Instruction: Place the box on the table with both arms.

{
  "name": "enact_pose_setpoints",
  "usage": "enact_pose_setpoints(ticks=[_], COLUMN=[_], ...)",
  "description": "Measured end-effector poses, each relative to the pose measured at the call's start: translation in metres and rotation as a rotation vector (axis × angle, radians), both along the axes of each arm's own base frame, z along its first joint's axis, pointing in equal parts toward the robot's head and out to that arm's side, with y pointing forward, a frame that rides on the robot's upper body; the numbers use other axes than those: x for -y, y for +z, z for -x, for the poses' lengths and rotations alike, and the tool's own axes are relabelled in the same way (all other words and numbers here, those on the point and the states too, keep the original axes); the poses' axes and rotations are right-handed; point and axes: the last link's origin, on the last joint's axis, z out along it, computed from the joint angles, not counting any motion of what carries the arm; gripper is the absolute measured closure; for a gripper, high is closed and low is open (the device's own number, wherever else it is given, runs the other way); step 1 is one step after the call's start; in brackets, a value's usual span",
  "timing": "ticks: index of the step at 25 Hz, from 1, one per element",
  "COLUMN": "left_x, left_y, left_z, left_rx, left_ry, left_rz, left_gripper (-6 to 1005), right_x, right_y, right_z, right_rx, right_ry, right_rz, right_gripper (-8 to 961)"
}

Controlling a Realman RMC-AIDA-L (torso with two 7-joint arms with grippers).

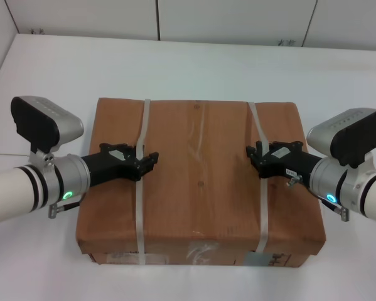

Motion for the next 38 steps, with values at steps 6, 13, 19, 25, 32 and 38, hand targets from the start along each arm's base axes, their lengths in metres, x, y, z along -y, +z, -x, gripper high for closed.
enact_pose_setpoints(ticks=[6,13,19,25,32,38], left_x=[0.003,0.004,0.005,0.008,0.01,0.022], left_y=[0.002,0.003,0.005,0.011,0.016,0.028], left_z=[0.004,0.005,0.004,-0.002,0.0,-0.013], left_rx=[0.004,0.012,0.033,0.076,0.091,0.216], left_ry=[0.01,0.014,0.005,-0.031,-0.031,-0.145], left_rz=[-0.008,-0.012,-0.015,-0.041,-0.058,-0.061], left_gripper=[605,335,204,204,204,204], right_x=[0.0,0.002,0.004,0.008,0.011,0.022], right_y=[0.002,0.005,0.009,0.016,0.022,0.04], right_z=[-0.003,-0.009,-0.012,-0.02,-0.027,-0.026], right_rx=[-0.017,-0.033,-0.065,-0.103,-0.139,-0.25], right_ry=[-0.026,-0.056,-0.068,-0.084,-0.112,-0.022], right_rz=[-0.018,-0.04,-0.062,-0.099,-0.137,-0.19], right_gripper=[709,510,274,273,275,276])
